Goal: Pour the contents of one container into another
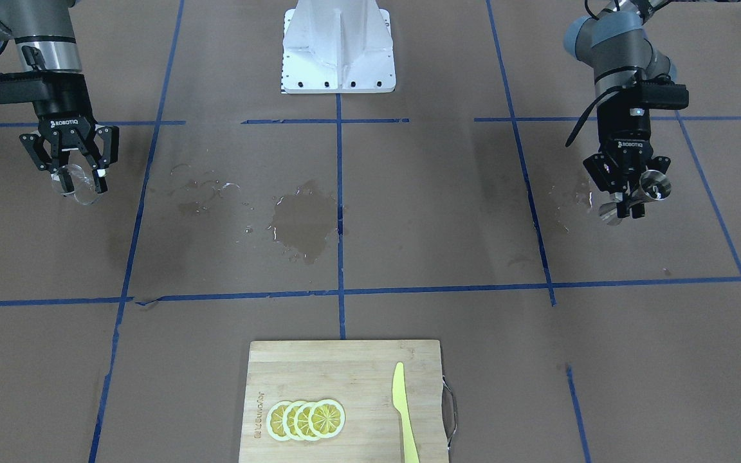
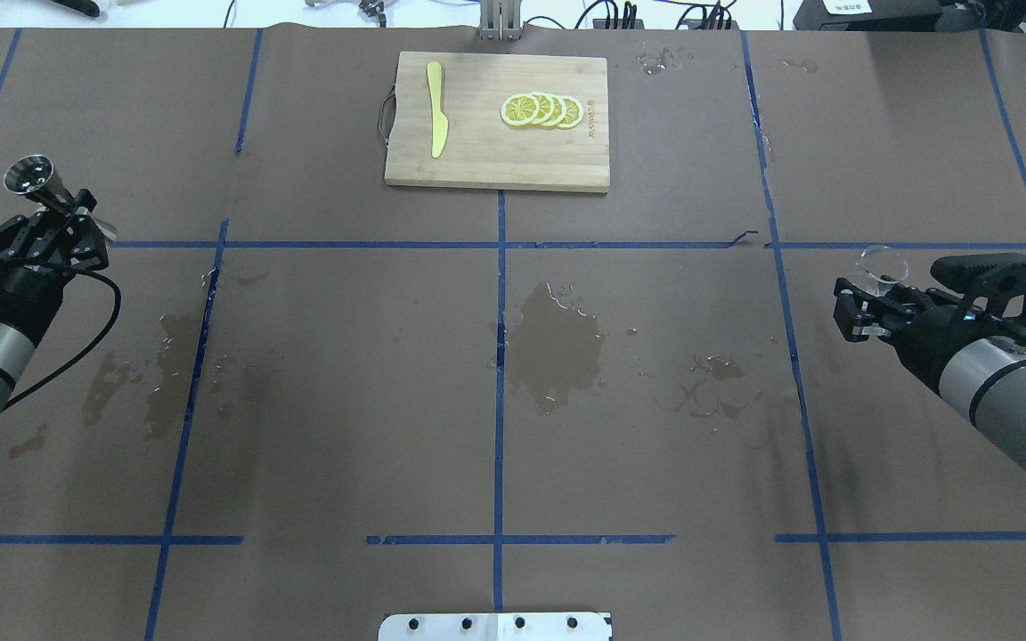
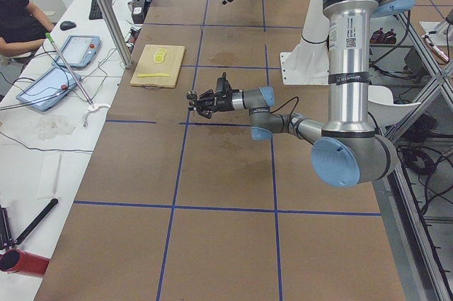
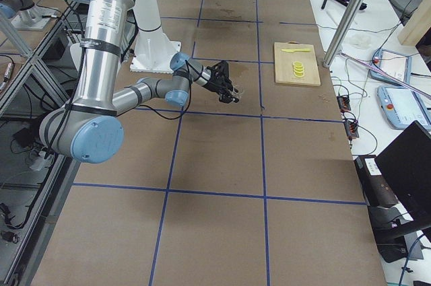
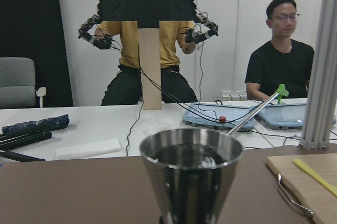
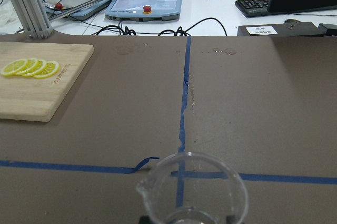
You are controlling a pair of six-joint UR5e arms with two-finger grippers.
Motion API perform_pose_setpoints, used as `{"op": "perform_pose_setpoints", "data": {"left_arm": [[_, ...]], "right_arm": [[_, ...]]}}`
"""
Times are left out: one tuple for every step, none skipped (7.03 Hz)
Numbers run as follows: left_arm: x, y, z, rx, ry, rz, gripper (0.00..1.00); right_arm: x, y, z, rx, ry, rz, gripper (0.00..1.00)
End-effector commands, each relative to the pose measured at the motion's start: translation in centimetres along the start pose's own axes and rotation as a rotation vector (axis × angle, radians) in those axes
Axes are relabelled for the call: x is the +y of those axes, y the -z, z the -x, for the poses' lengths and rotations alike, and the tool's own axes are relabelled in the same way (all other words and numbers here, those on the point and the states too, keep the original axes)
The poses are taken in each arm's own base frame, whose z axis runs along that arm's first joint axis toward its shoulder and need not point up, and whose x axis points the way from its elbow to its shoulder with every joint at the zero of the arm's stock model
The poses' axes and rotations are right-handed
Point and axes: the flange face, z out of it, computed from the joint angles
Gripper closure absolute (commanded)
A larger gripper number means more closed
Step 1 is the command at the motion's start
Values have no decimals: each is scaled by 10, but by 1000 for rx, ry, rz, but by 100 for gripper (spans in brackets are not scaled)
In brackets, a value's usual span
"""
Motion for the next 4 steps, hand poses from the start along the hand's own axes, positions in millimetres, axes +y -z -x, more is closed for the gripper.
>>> {"op": "perform_pose_setpoints", "data": {"left_arm": [[37, 20, 1, -41, 37, -62, 100], [50, 30, -4, -40, 32, -73, 100], [70, 36, 1, -56, -4, -96, 100], [79, 42, -6, -49, -6, -104, 100]], "right_arm": [[19, -15, -23, -50, -31, -32, 100], [21, -19, -28, -54, -38, -54, 100], [24, -23, -32, -35, -33, -75, 100], [21, -23, -29, -44, -39, -81, 100]]}}
